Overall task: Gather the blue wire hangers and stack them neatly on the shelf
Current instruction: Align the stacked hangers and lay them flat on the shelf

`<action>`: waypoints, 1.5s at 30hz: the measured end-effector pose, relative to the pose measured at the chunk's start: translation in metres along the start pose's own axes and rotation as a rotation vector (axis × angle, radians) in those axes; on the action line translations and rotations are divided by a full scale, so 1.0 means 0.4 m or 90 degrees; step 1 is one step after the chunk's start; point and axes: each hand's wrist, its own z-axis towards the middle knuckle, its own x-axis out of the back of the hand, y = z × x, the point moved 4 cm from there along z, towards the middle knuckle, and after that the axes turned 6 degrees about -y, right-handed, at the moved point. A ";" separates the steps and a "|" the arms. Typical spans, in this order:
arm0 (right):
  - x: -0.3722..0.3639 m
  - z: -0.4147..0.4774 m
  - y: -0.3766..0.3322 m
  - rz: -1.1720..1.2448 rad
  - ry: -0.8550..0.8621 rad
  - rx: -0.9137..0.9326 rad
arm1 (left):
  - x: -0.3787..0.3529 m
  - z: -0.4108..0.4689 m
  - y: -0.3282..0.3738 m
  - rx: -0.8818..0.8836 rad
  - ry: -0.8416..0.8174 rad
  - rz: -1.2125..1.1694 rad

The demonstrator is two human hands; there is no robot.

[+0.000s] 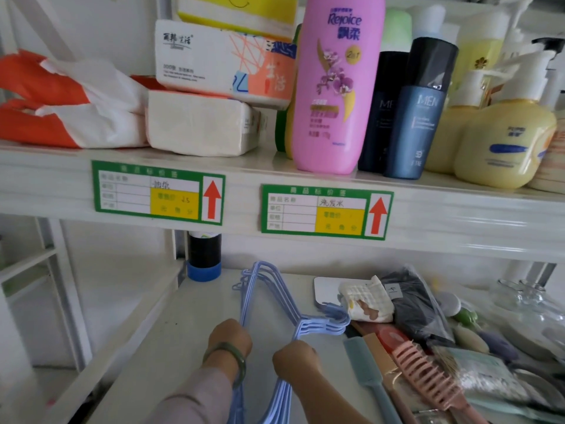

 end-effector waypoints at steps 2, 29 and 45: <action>0.000 0.001 -0.009 -0.108 -0.003 0.038 | 0.000 0.001 0.001 -0.002 -0.008 0.009; -0.029 0.015 0.018 -0.023 0.008 0.040 | 0.010 -0.077 -0.037 -0.147 -0.074 -0.196; -0.081 -0.007 0.038 0.472 0.040 -0.034 | -0.001 -0.097 -0.084 -0.128 -0.250 -0.426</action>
